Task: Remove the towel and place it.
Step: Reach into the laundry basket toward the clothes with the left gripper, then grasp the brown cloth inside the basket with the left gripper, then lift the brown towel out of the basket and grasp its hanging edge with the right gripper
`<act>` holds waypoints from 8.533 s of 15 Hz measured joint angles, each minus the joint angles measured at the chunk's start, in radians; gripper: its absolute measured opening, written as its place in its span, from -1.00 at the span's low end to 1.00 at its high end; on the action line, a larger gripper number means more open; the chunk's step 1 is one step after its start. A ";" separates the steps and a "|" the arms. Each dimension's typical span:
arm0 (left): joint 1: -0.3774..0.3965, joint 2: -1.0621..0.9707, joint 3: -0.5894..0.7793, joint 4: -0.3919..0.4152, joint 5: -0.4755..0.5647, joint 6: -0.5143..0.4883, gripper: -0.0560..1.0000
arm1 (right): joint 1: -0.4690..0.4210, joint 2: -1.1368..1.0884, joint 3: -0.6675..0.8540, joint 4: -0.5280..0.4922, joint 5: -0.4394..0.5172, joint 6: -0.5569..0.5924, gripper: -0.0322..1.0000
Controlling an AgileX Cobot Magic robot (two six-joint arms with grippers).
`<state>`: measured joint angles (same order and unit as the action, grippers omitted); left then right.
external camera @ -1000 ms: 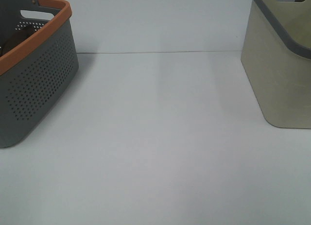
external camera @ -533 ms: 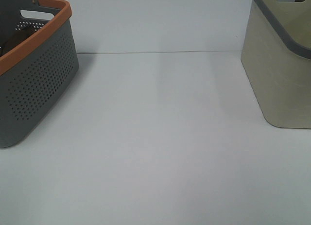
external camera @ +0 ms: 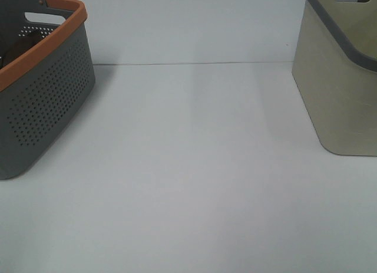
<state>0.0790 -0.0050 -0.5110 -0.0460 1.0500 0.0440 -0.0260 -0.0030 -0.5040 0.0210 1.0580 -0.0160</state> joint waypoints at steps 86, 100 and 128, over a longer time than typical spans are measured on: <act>0.023 2.201 -1.363 0.085 0.056 1.052 -0.89 | 0.000 0.000 0.000 0.000 0.000 0.000 0.63; 0.023 2.070 -1.634 0.092 0.165 0.634 -0.89 | 0.000 0.000 0.000 0.000 0.000 0.000 0.63; -0.533 1.783 -1.694 -0.438 -0.188 1.283 -0.89 | 0.000 0.639 -0.042 1.028 -0.377 -1.140 0.58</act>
<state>-0.4540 1.7780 -2.2050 -0.4840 0.8620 1.3270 -0.0260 0.6360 -0.5460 1.0490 0.6810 -1.1560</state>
